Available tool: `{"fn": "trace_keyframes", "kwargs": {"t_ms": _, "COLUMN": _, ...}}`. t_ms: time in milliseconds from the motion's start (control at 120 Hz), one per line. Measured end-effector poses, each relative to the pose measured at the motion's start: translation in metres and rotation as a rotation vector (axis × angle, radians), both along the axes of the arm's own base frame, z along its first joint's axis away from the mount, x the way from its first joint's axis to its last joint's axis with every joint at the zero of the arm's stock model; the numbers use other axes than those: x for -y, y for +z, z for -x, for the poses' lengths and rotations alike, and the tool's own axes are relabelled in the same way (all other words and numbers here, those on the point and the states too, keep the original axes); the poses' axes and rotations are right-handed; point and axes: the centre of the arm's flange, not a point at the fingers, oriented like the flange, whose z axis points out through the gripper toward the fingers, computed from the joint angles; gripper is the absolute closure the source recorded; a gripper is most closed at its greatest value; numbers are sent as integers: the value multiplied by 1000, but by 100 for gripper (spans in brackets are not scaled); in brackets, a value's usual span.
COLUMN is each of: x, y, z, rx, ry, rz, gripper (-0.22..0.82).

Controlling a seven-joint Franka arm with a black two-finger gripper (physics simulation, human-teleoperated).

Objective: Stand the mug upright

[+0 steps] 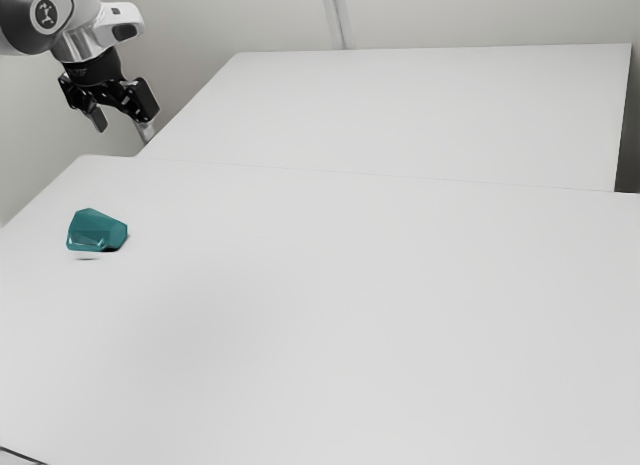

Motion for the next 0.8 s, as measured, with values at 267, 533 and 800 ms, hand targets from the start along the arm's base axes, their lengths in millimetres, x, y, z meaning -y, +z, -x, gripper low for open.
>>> {"fn": "trace_keyframes", "kwargs": {"t_ms": 267, "x": -9, "y": 0, "z": 3, "rx": 0, "ry": 8, "rz": -1, "gripper": 0}}
{"fn": "trace_keyframes", "kwargs": {"t_ms": 533, "x": -128, "y": -18, "z": 50, "rx": -23, "ry": 244, "rz": 83, "gripper": 0}}
{"fn": "trace_keyframes", "kwargs": {"t_ms": 800, "x": -298, "y": -96, "z": 147, "rx": -82, "ry": 517, "rz": 338, "gripper": 0}}
